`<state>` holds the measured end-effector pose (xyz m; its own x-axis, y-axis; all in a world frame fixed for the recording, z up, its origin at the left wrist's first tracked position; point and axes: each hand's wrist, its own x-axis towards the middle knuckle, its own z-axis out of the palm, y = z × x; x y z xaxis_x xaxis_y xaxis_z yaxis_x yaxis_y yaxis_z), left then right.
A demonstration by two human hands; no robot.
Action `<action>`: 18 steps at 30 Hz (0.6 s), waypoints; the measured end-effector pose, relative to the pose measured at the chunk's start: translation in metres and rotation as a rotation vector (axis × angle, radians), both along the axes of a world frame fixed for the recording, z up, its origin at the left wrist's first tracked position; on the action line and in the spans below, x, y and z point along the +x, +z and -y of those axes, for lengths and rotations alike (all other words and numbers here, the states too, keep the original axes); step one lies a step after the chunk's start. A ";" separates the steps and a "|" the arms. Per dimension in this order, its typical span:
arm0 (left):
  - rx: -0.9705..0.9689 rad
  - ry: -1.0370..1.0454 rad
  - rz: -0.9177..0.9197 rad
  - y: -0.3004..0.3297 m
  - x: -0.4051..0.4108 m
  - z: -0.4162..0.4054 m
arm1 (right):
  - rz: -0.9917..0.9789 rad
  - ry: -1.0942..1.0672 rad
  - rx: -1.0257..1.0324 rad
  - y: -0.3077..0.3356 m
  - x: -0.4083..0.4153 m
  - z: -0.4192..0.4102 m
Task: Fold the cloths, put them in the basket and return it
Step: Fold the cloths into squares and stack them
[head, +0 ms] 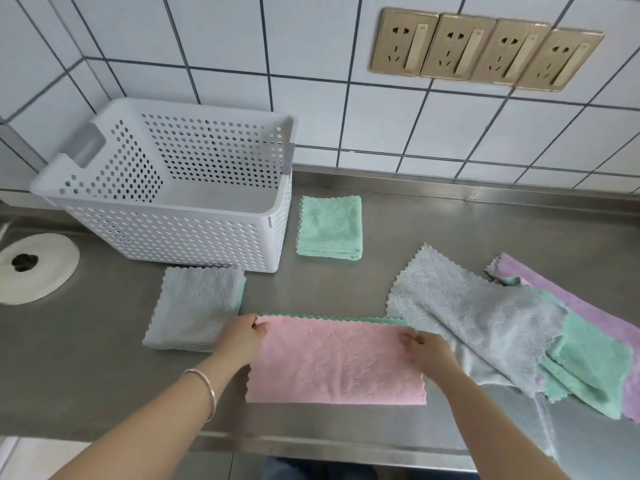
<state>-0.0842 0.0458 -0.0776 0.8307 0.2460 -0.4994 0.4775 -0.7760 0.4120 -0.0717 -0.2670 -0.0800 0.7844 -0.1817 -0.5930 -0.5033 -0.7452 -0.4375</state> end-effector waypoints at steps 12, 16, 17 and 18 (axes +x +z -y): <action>0.199 0.049 0.000 -0.015 0.013 0.013 | -0.007 -0.040 -0.129 -0.017 0.015 -0.003; 0.242 0.008 -0.013 -0.013 0.013 0.018 | 0.002 -0.068 -0.164 -0.018 0.014 -0.005; 0.268 -0.014 0.018 -0.010 0.011 0.019 | 0.001 -0.068 -0.168 -0.017 0.013 -0.006; 0.306 -0.053 0.094 -0.009 0.008 0.020 | 0.004 -0.073 -0.166 -0.016 0.012 -0.007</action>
